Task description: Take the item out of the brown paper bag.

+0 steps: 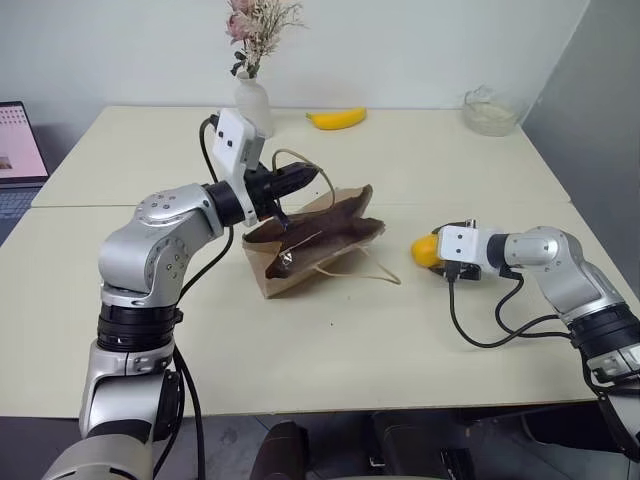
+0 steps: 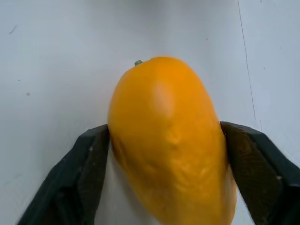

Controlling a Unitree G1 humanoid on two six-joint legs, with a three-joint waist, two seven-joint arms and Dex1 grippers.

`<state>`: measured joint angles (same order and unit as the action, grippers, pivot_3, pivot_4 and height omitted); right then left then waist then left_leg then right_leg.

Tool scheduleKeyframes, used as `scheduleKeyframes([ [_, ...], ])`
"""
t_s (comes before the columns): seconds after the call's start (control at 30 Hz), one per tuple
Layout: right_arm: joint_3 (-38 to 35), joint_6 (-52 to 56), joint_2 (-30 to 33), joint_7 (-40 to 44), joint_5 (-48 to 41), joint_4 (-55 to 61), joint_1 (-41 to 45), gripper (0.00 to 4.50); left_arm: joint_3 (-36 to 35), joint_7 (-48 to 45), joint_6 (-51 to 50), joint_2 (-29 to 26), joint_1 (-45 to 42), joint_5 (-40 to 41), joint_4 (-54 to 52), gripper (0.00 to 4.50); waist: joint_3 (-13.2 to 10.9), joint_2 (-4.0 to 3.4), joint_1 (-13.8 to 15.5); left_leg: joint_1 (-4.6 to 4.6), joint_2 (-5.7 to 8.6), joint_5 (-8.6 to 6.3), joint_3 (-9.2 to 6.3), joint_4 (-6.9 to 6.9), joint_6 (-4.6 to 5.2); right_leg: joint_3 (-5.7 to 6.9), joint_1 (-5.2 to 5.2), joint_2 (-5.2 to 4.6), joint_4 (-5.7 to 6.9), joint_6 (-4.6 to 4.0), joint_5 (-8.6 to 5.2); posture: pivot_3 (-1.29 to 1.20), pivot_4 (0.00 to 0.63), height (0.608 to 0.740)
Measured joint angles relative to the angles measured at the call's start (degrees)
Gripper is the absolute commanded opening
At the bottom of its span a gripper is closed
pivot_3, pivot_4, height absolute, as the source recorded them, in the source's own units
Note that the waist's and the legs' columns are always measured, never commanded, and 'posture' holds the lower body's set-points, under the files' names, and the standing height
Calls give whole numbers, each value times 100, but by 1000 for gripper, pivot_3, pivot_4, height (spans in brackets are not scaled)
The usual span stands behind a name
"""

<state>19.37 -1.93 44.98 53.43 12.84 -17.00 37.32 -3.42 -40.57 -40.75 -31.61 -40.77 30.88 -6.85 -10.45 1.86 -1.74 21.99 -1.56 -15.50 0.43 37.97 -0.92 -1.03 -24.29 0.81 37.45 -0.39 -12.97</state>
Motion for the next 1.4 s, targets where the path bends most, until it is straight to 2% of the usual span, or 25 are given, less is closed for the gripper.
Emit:
scheduleKeyframes([
  [0.13,-369,445,78,286,-429,502,-183,4464,-11,-15,127,-120,96,-99,2,0,-1,-1,9,1,-1,0,-4,0,0,2,-1,-1,2,0,0,0,150,740],
  [0.27,-1620,2126,212,571,-1984,2357,-846,4464,-114,-98,354,-461,226,-314,147,0,-1,-2,24,3,-10,-1,-18,-4,0,13,-1,-1,3,0,0,0,150,740],
  [0.37,-2172,3427,-164,289,-3139,3792,-1123,4464,-120,-276,386,-679,228,-382,302,0,-1,-2,9,-5,-10,0,-19,-3,-1,13,1,0,12,-1,0,0,150,740],
  [0.47,-2268,4145,-550,-135,-3688,4357,-1146,4500,-121,-453,392,-936,245,-432,343,562,-1,-1,2,-9,-5,1,-14,2,-2,9,1,-1,22,0,0,0,150,740],
  [0.53,-2268,4390,-698,-364,-3889,4513,-1145,4500,-153,-566,392,-1119,250,-444,377,1175,-1,-1,6,-13,0,1,-12,3,-2,9,3,-2,25,0,0,0,150,740],
  [0.7,-2165,4490,-907,-618,-4001,4523,-954,4500,-337,-550,501,-1356,490,-596,443,2798,-2,-2,5,-11,2,0,-8,1,-1,5,1,-1,21,0,0,0,150,740],
  [1.07,-1573,4026,-1027,-476,-3887,3891,-635,4500,-1025,24,601,-1418,1628,-728,7,2798,-2,-1,5,-1,-7,-1,-12,-2,0,10,-7,-2,19,-2,-1,0,150,740],
  [1.2,-1480,3870,-1066,-449,-3873,3789,-608,4500,-1231,361,574,-1269,1993,-723,-211,2798,-1,-1,13,-2,-6,-1,-12,0,0,11,-6,-5,19,-1,-1,0,150,740],
  [1.33,-1366,3758,-1074,-451,-3847,3751,-610,4500,-1276,594,505,-964,1991,-662,-220,2798,-1,-1,27,-2,-3,-1,-13,1,0,11,-4,-5,21,-1,-1,0,150,740],
  [1.4,-1356,3752,-1075,-471,-3840,3752,-613,4500,-1243,626,504,-813,1886,-623,-197,3167,0,1,27,-1,-3,0,-13,1,0,11,-4,-6,21,-1,0,0,150,740],
])
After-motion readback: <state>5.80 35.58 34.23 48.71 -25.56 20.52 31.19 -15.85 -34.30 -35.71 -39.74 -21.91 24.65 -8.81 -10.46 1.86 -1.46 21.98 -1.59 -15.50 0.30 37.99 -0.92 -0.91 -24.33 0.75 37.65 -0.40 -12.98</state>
